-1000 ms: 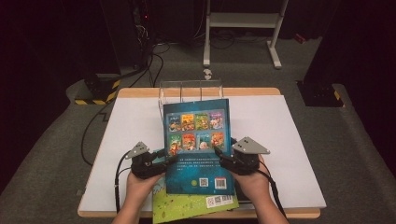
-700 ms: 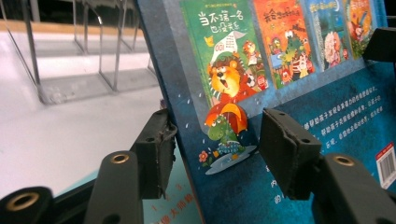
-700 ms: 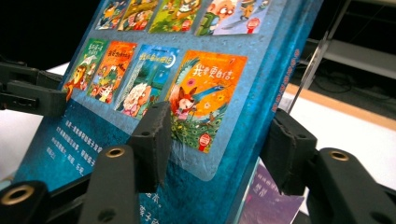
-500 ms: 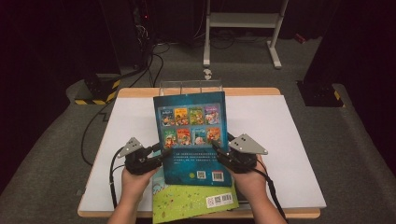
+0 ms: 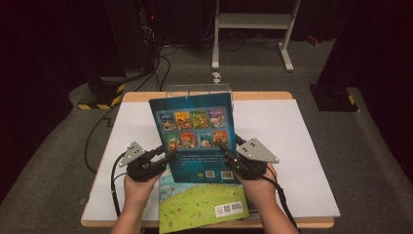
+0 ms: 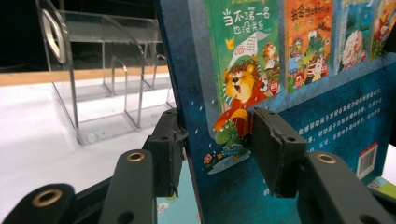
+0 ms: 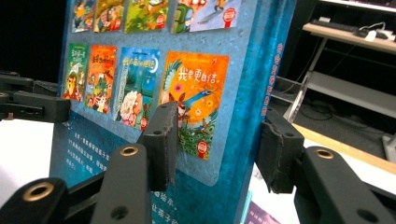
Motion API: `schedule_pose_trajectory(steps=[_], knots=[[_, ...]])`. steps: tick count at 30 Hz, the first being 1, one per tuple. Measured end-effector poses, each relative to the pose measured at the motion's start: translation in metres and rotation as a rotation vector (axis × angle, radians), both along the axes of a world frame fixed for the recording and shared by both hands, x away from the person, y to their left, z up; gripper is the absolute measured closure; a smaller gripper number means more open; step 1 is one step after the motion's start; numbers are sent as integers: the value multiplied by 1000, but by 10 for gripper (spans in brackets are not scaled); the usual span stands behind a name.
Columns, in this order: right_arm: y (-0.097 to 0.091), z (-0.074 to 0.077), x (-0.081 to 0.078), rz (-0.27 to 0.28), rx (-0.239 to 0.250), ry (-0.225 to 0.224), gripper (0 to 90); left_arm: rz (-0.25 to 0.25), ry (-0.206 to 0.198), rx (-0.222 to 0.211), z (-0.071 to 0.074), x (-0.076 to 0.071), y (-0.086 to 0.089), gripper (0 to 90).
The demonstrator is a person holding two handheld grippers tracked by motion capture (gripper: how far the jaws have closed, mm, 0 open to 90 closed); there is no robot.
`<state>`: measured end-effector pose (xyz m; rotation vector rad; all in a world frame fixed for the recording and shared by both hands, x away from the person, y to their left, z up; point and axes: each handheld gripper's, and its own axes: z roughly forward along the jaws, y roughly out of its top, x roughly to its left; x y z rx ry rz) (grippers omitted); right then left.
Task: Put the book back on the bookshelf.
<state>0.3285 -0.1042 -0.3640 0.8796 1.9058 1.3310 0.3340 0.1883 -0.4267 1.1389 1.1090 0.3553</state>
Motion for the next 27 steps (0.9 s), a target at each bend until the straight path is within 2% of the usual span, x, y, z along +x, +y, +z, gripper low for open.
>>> schedule_pose_trajectory(steps=[4, 13, 20, 27], knots=[[3, 3, -1, 1, -1, -20, 546, 21, -28, -4, 3, -2, 0, 561], [8, 8, 1, -8, 6, -65, 548, 57, -82, 36, 8, 0, 2, 571], [13, 10, 10, -5, 16, -58, 549, 76, -95, 33, 10, 6, 7, 569], [17, 13, 18, -4, 15, -78, 549, 93, -112, 30, 15, 15, 8, 566]])
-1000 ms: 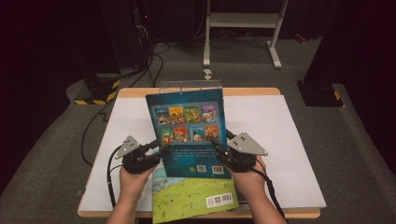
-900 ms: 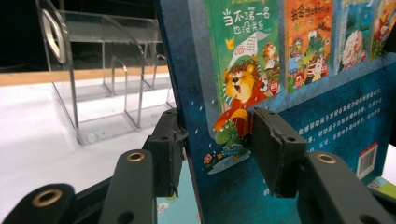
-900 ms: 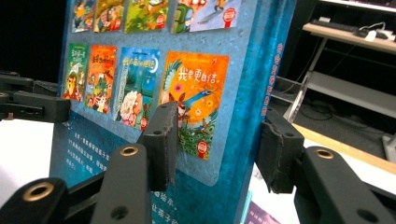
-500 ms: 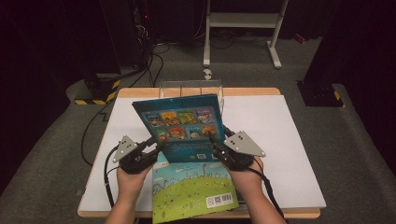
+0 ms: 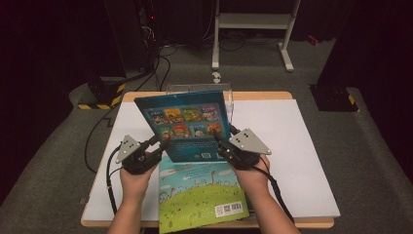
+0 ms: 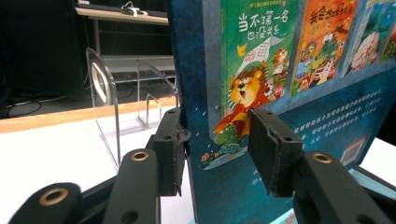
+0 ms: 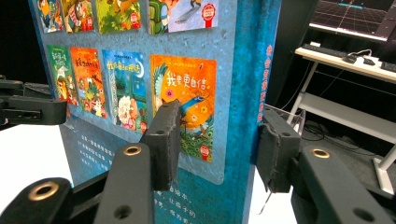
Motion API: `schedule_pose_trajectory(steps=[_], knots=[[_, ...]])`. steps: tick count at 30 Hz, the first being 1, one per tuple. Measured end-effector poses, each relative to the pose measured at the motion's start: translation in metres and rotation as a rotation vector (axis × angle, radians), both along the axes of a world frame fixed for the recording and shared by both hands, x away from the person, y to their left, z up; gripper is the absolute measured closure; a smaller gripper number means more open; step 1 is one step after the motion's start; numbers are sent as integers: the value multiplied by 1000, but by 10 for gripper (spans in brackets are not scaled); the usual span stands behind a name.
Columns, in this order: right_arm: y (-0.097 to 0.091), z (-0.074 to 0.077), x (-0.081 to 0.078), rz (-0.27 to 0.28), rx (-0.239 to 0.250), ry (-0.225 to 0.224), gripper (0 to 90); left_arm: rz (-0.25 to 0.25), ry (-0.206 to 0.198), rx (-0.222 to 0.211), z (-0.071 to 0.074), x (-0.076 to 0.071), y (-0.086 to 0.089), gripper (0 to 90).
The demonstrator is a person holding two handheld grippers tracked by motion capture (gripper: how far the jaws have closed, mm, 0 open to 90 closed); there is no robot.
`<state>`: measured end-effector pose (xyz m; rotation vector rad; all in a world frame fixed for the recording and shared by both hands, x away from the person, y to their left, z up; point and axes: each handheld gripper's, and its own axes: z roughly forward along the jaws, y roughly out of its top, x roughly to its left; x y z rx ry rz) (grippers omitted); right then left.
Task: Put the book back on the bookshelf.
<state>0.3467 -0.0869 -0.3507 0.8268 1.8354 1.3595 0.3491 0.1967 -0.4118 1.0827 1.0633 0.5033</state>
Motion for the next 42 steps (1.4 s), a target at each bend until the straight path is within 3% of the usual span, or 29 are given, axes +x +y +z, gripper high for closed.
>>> schedule_pose_trajectory(steps=[6, 12, 19, 30, 37, 39, 42], knots=[[3, -2, 8, -3, -6, 2, 548, 7, -1, 10, -4, 7, 1, 565], [4, -9, 13, -12, -25, 16, 549, -1, 31, -9, -14, 14, 1, 563], [3, -12, 4, 5, -23, -2, 539, -6, 14, -28, -16, 8, 2, 551], [-2, -19, -22, 77, -1, -11, 498, -11, -7, 37, -19, -14, 5, 504], [-6, -22, -19, 104, 3, 7, 432, 3, -12, 32, -18, -19, 3, 483], [-8, -22, -15, 148, 11, 33, 430, 1, -9, 44, -18, -20, 4, 482], [-8, -23, -13, 166, 7, 44, 416, 11, 0, 29, -18, -20, 5, 480]])
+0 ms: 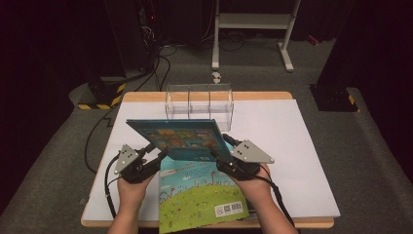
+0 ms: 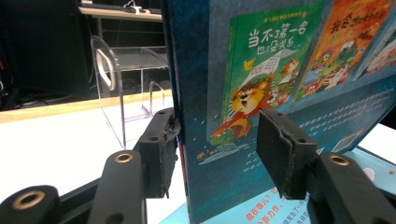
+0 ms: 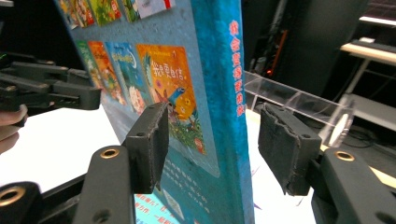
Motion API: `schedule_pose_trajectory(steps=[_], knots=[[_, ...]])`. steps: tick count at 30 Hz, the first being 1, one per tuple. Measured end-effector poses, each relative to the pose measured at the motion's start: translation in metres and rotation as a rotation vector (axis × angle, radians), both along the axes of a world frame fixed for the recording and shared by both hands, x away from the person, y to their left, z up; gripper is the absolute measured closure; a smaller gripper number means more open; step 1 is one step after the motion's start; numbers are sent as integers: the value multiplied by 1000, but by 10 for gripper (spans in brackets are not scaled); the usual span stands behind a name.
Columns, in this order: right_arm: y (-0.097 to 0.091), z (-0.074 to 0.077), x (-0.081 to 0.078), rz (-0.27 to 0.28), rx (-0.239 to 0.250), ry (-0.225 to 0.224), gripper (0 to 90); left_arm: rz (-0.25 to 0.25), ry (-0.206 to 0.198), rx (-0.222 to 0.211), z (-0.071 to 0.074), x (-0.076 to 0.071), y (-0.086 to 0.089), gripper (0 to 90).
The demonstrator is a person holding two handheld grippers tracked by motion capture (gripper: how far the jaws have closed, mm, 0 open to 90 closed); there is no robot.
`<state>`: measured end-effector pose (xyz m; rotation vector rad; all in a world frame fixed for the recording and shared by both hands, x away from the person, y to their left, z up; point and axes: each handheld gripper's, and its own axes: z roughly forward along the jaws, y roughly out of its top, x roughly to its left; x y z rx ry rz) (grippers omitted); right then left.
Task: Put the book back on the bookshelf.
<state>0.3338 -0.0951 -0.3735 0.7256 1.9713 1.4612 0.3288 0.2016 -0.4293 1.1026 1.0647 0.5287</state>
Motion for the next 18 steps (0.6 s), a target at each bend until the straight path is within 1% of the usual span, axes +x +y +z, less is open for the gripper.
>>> schedule_pose_trajectory(steps=[1, 2, 3, 5, 6, 8, 9, 10, 11, 12, 13, 14, 15, 16, 17, 18], knots=[[0, 0, 0, 3, -1, -1, 412, 3, 1, 7, 0, 0, 1, 480], [2, -1, 2, 17, 4, 9, 408, 5, 6, 9, 0, 0, 2, 480], [2, -1, 2, 17, 4, 9, 408, 5, 6, 9, 0, 0, 2, 480], [6, -3, 6, 40, -12, 35, 411, 8, 9, 2, -1, 1, 3, 480], [6, -3, 6, 40, -12, 35, 411, 8, 9, 2, -1, 1, 3, 480], [11, -5, 7, 64, -18, 52, 427, 14, 12, 1, -1, 1, 5, 479], [11, -5, 7, 64, -18, 52, 427, 14, 12, 1, -1, 1, 5, 478], [12, -5, 7, 72, -20, 53, 436, 17, 17, 8, -2, 1, 7, 478], [16, -5, 6, 96, -25, 56, 458, 26, 24, -5, -3, 1, 8, 477], [17, -5, 5, 109, -26, 61, 503, 26, 24, -5, -3, 1, 8, 477], [17, -5, 5, 109, -26, 61, 503, 31, 26, -6, -4, 1, 9, 477], [18, -6, 5, 137, -23, 70, 555, 39, 30, 1, -5, 1, 10, 476], [21, -7, 4, 194, -34, 86, 627, 57, 39, -2, -5, 2, 12, 477], [21, -7, 4, 194, -34, 86, 627, 63, 38, -16, -5, 2, 13, 477], [21, -7, 4, 230, -31, 103, 662, 77, 43, -39, -5, 4, 20, 476], [24, -9, 3, 284, -35, 122, 693, 76, 42, -49, -5, 3, 24, 488]])
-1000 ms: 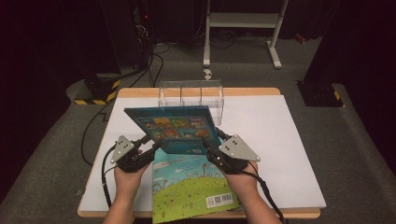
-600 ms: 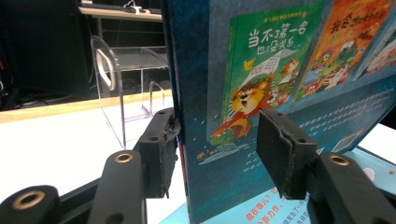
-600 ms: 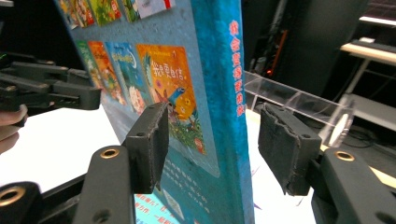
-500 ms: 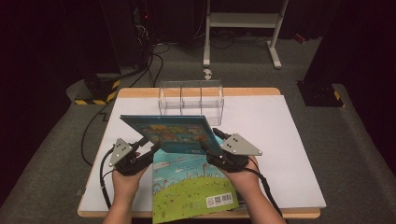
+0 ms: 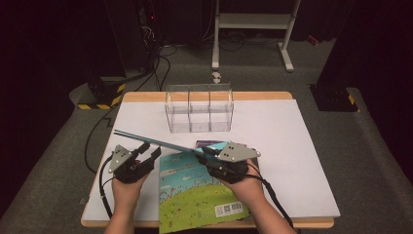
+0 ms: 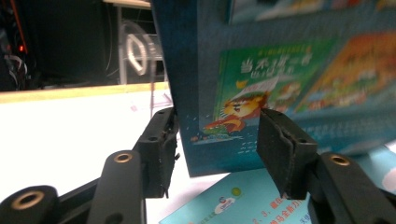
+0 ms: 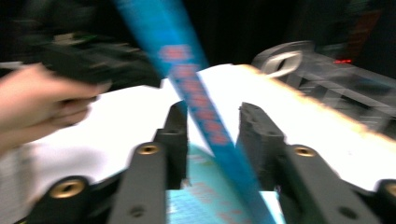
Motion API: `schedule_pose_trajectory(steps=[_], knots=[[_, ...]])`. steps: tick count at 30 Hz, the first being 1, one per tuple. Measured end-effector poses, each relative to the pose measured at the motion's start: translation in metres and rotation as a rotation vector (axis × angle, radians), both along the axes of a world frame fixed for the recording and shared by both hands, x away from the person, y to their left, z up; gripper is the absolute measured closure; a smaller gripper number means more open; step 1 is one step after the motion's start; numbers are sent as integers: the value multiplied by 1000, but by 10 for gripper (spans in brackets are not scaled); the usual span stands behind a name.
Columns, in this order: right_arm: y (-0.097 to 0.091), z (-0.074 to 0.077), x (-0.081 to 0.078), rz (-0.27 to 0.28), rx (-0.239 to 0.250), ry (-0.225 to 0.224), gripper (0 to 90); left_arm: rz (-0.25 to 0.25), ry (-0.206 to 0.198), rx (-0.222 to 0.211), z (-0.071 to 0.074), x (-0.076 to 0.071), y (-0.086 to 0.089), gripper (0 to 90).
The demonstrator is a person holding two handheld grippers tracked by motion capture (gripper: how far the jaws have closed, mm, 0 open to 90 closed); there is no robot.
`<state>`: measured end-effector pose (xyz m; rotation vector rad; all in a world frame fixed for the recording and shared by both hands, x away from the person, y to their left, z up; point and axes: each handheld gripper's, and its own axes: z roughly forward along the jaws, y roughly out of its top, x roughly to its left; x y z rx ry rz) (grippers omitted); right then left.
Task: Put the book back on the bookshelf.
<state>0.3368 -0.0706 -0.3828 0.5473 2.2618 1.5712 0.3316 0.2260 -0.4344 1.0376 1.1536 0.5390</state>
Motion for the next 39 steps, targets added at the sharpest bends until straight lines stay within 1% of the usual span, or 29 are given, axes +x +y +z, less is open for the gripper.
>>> schedule_pose_trajectory(steps=[1, 2, 3, 4, 5, 6, 7, 8, 9, 10, 11, 12, 13, 14, 15, 16, 17, 19, 20, 21, 22, 24, 28, 29, 32, 34, 35, 37, 39], knots=[[6, -2, -5, 12, -23, -34, 720, 13, 0, 8, 1, -1, 7, 488], [6, -2, -5, 12, -23, -34, 720, 13, 0, 8, 1, -1, 7, 488], [9, -2, -8, 7, -34, -52, 726, 20, 0, 2, 2, -2, 9, 488], [11, -1, -8, 3, -34, -57, 736, 26, -6, 4, 3, -3, 12, 488], [11, -1, -6, -2, -9, -52, 752, 30, -7, 5, 4, -4, 16, 487], [11, -1, -6, -2, -9, -52, 752, 33, -8, 6, 4, -4, 18, 487], [11, 1, -4, -22, 6, -52, 773, 46, -11, -1, 4, -5, 22, 487], [11, 1, -4, -22, 6, -52, 773, 46, -11, -1, 4, -5, 22, 488], [12, 3, -2, -53, 12, -61, 803, 59, -17, -31, 6, -5, 24, 488], [12, 3, -2, -53, 12, -61, 803, 59, -17, -31, 6, -5, 24, 488], [12, 4, 3, -76, 32, -42, 829, 65, -22, -43, 7, -6, 25, 488], [12, 4, 3, -76, 32, -42, 829, 65, -22, -43, 7, -6, 25, 488], [10, 3, 9, -78, 71, 15, 829, 65, -24, -36, 7, -6, 26, 488], [9, 0, 16, -90, 100, 36, 829, 66, -26, -36, 8, -7, 26, 487], [10, -1, 16, -97, 104, 32, 829, 68, -29, -36, 8, -7, 26, 487], [10, -1, 16, -97, 104, 32, 829, 68, -32, -38, 9, -8, 26, 487], [13, -2, 15, -105, 101, 23, 829, 69, -33, -40, 9, -8, 26, 486], [21, -2, 13, -109, 85, -9, 829, 67, -33, -37, 10, -8, 26, 484], [25, -3, 12, -110, 75, -21, 829, 63, -32, -29, 10, -8, 26, 482], [32, -2, 11, -111, 56, -34, 829, 61, -32, -31, 11, -9, 26, 479], [32, -2, 11, -111, 56, -34, 829, 61, -32, -31, 11, -9, 26, 477], [41, -1, 12, -112, 42, -45, 829, 57, -35, -29, 11, -10, 25, 475], [55, 0, 16, -115, 25, -42, 828, 48, -44, -25, 15, -12, 23, 466], [57, 1, 16, -116, 23, -42, 828, 41, -47, -16, 16, -13, 23, 466], [65, 0, 18, -119, 17, -39, 827, 26, -60, -14, 21, -16, 18, 448], [69, -1, 20, -121, 22, -32, 826, 9, -68, 4, 24, -18, 15, 433], [70, -2, 20, -123, 26, -29, 826, 1, -75, 0, 26, -20, 11, 424], [72, -4, 22, -125, 35, -25, 826, -19, -84, 12, 30, -23, 7, 402], [74, -5, 24, -125, 40, -18, 825, -44, -103, 21, 36, -28, 0, 379]])
